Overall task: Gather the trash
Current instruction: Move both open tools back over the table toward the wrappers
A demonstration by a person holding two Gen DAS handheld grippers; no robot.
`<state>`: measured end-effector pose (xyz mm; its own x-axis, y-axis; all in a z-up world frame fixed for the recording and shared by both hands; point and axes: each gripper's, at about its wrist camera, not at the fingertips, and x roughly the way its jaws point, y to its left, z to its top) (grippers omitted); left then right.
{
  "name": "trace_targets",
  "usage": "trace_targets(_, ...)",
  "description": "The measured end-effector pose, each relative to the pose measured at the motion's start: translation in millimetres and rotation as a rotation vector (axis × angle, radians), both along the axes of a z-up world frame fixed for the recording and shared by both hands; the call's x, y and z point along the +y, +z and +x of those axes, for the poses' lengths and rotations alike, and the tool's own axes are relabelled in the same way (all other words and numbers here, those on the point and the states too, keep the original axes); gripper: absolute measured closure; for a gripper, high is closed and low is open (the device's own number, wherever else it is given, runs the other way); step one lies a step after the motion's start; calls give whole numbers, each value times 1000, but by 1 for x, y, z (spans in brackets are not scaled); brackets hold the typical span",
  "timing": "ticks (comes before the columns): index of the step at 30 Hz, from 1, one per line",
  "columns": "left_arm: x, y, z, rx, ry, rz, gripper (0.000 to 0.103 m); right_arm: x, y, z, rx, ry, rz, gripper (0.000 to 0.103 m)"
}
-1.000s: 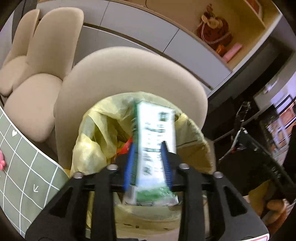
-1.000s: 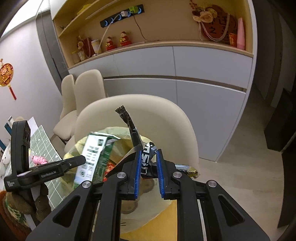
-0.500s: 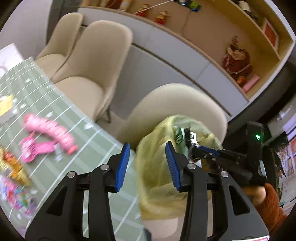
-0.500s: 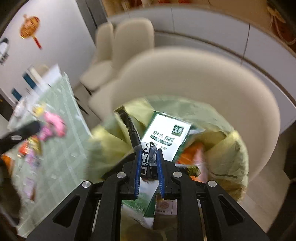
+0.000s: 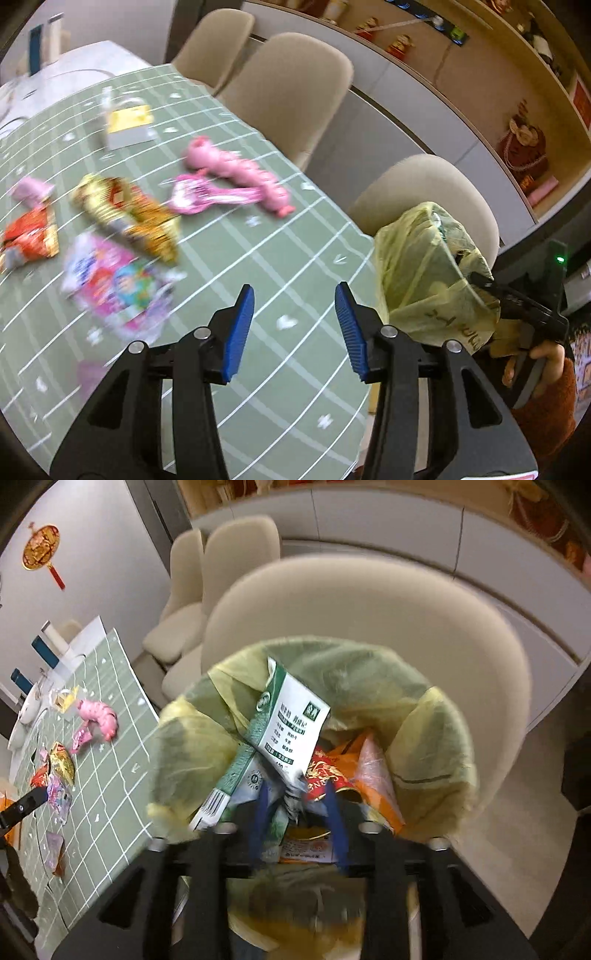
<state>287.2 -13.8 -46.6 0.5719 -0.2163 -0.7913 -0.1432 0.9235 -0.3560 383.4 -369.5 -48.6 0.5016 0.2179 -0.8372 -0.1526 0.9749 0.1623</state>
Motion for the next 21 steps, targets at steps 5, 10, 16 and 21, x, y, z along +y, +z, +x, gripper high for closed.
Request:
trace_targets(5,36,6,-41,0,92,43,59,4,33,-27,-135,-3,53,67)
trace_targets(10,82,9,-83,-22,229,125,59,32,51,-52,-261,90,182,59)
trace_targets(16,139,0,-124,9,376,170,59,109,39,-68,-200,279,193,56)
trace_targets(21,164,-11,-142,37,427,160,59,180,26,-85,-165,440,217,56)
